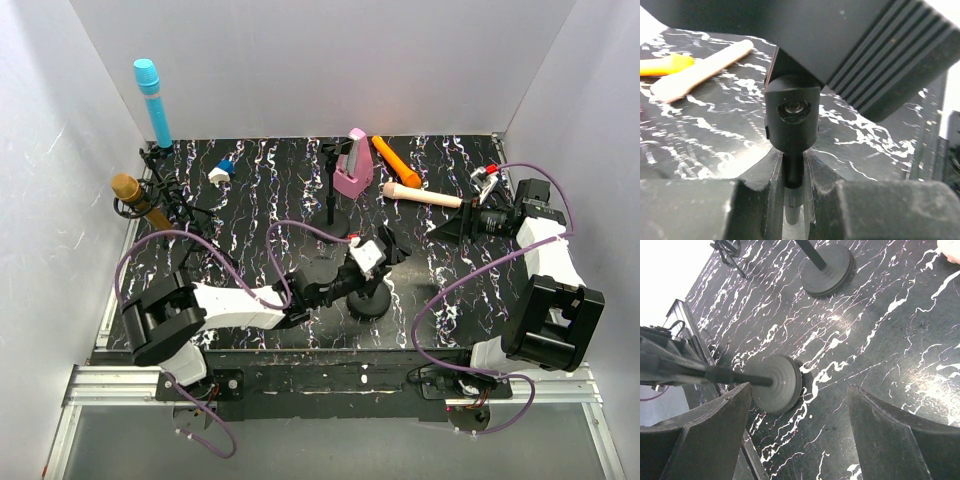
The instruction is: Attach the microphones to the stand
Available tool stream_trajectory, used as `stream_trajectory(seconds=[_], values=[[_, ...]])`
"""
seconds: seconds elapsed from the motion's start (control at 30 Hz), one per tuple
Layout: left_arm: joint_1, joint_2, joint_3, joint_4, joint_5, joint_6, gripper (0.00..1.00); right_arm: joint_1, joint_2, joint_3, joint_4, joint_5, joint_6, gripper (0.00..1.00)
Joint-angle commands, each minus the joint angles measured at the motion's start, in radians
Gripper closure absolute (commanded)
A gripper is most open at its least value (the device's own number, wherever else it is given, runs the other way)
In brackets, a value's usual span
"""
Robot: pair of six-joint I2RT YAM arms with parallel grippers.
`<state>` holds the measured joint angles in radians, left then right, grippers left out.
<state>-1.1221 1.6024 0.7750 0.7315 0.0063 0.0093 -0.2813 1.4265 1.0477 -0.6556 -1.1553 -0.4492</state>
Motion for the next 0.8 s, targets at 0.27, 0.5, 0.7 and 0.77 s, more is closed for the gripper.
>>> stream_trajectory(seconds=[0.27, 0.5, 0.7, 0.77], values=[[-0.031, -0.062, -0.049, 0.219, -0.706, 0.181, 1.00, -0.006, -0.006, -0.020, 0.007, -0.018, -0.013, 0.16], [-0.001, 0.005, -0.060, 0.299, -0.733, 0.094, 1.00, -0.006, -0.001, -0.025, 0.011, -0.006, -0.014, 0.16], [0.007, -0.021, -0.108, 0.256, -0.762, -0.002, 0.87, -0.006, 0.003, -0.026, 0.010, 0.000, -0.016, 0.16], [0.007, -0.041, -0.135, 0.235, -0.770, -0.069, 0.74, -0.006, 0.003, -0.028, 0.011, 0.003, -0.019, 0.16]])
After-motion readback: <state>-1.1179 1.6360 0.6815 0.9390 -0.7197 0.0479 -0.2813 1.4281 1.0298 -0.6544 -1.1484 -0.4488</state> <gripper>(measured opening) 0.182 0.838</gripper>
